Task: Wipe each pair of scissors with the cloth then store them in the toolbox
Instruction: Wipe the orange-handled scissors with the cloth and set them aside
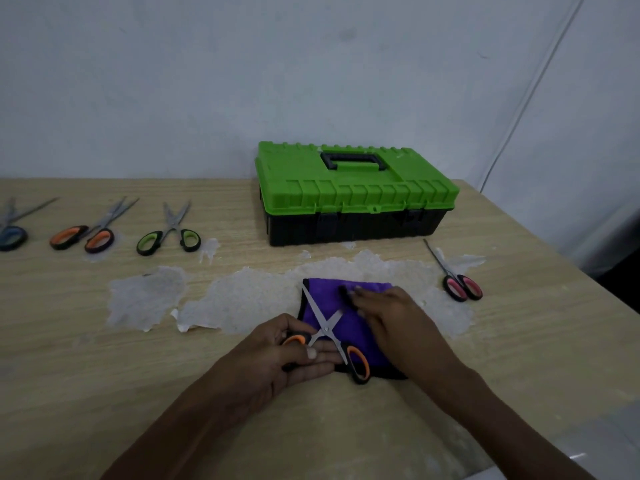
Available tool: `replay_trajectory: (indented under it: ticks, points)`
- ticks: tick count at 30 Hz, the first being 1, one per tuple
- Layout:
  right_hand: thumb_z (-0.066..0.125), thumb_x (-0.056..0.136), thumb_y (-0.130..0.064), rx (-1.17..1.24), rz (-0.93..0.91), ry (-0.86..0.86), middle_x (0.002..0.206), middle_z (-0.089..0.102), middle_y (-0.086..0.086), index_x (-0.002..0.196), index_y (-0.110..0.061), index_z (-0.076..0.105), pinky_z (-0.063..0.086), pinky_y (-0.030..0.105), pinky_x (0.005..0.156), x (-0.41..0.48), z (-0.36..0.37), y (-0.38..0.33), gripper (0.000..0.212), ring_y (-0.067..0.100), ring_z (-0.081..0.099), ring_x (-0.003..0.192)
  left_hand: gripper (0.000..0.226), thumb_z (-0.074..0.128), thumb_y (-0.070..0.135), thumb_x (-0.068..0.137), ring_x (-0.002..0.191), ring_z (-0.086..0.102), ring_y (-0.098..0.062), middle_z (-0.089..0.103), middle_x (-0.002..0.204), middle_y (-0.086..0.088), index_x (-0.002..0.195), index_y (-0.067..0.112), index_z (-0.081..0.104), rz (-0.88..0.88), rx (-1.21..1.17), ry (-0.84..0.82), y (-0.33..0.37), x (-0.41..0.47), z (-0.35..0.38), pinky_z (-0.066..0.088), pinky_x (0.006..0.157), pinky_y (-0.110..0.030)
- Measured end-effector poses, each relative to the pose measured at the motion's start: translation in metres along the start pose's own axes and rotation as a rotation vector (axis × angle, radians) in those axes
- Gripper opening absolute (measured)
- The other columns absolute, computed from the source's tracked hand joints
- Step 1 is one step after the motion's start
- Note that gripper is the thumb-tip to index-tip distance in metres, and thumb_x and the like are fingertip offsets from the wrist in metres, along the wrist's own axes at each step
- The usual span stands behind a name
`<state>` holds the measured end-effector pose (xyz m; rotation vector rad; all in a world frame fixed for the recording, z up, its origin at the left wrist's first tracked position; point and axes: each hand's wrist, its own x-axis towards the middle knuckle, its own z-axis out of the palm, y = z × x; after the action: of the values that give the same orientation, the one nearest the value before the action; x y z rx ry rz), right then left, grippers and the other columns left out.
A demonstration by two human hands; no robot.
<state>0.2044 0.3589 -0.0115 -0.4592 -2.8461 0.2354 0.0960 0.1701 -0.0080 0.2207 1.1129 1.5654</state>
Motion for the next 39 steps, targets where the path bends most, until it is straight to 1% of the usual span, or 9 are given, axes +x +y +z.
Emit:
replay_trajectory:
  ticks: [4,10,14,17,20,27,30,33,39]
  points:
    - [0.036,0.101,-0.014,0.106,0.174,0.108,0.105,0.063,0.009,0.134,-0.020,0.050,0.039,0.020,0.073,0.003,0.001,0.006,0.037,0.013,0.051,0.083,0.031,0.049,-0.020,0.089,0.103,0.070,-0.040,0.070,0.109,-0.030,0.116,-0.006,0.052,0.010,0.011,0.012,0.004,-0.002,-0.001,0.060,0.085,-0.043]
    - [0.041,0.094,-0.026,0.070,0.064,0.215,0.109,0.066,0.002,0.122,-0.018,0.060,0.049,0.032,0.081,-0.017,-0.004,-0.012,0.034,0.019,0.055,0.097,0.028,0.052,-0.018,0.088,0.103,0.070,-0.042,0.071,0.108,-0.030,0.112,-0.005,0.054,0.086,-0.021,0.040,0.012,-0.002,-0.002,0.059,0.087,-0.045]
    - [0.044,0.094,-0.036,0.073,-0.008,0.233,0.109,0.060,-0.009,0.116,-0.026,0.060,0.045,0.028,0.084,-0.031,-0.006,-0.046,0.029,0.010,0.047,0.101,0.024,0.053,-0.013,0.090,0.099,0.072,-0.037,0.071,0.106,-0.029,0.113,-0.005,0.054,0.113,-0.035,0.074,0.012,-0.001,0.000,0.059,0.086,-0.043]
    - [0.039,0.091,-0.054,0.206,0.045,0.126,0.110,0.051,-0.018,0.120,-0.036,0.053,0.044,0.020,0.083,-0.033,-0.003,-0.063,0.037,0.001,0.044,0.100,0.023,0.059,0.006,0.090,0.091,0.075,-0.030,0.072,0.107,-0.026,0.111,-0.004,0.058,0.149,0.006,0.089,0.012,-0.001,0.000,0.060,0.087,-0.043]
    - [0.040,0.087,-0.063,0.357,0.104,0.082,0.113,0.048,-0.024,0.124,-0.043,0.047,0.043,0.017,0.088,-0.030,-0.004,-0.071,0.043,-0.005,0.043,0.105,0.040,0.058,0.031,0.093,0.104,0.071,-0.032,0.071,0.114,-0.023,0.114,-0.002,0.064,0.189,0.018,0.088,0.012,0.000,-0.002,0.057,0.091,-0.044]
    - [0.061,0.087,-0.045,0.905,0.301,0.029,0.104,0.065,-0.016,0.109,-0.038,0.055,0.054,0.020,0.081,-0.026,-0.017,-0.089,0.024,-0.004,0.062,0.097,0.037,0.040,0.036,0.102,0.109,0.070,-0.017,0.075,0.113,-0.002,0.111,0.025,0.074,0.319,0.363,0.057,0.007,-0.005,0.003,0.052,0.094,-0.035]
    - [0.055,0.094,-0.022,0.933,0.404,0.042,0.103,0.066,-0.007,0.104,-0.032,0.056,0.057,0.027,0.081,-0.027,-0.015,-0.080,0.014,0.003,0.065,0.094,0.027,0.048,0.026,0.101,0.104,0.071,-0.015,0.076,0.109,-0.001,0.113,0.021,0.072,0.372,0.499,0.112,0.004,-0.004,0.004,0.055,0.090,-0.029]
    - [0.049,0.097,-0.010,1.236,0.532,0.042,0.103,0.070,0.001,0.107,-0.019,0.061,0.057,0.030,0.081,-0.029,-0.015,-0.078,0.018,0.012,0.068,0.096,0.018,0.060,0.024,0.095,0.097,0.070,-0.009,0.073,0.103,0.005,0.111,0.026,0.067,0.472,0.603,0.302,0.000,0.001,0.001,0.057,0.081,-0.023]
    - [0.050,0.096,-0.007,1.437,0.566,0.047,0.108,0.070,0.008,0.110,-0.012,0.063,0.057,0.039,0.084,-0.034,-0.015,-0.076,0.020,0.021,0.069,0.099,0.024,0.067,0.026,0.089,0.092,0.070,-0.003,0.073,0.103,0.003,0.113,0.028,0.063,0.437,0.632,0.212,-0.007,0.003,0.006,0.056,0.074,-0.017]
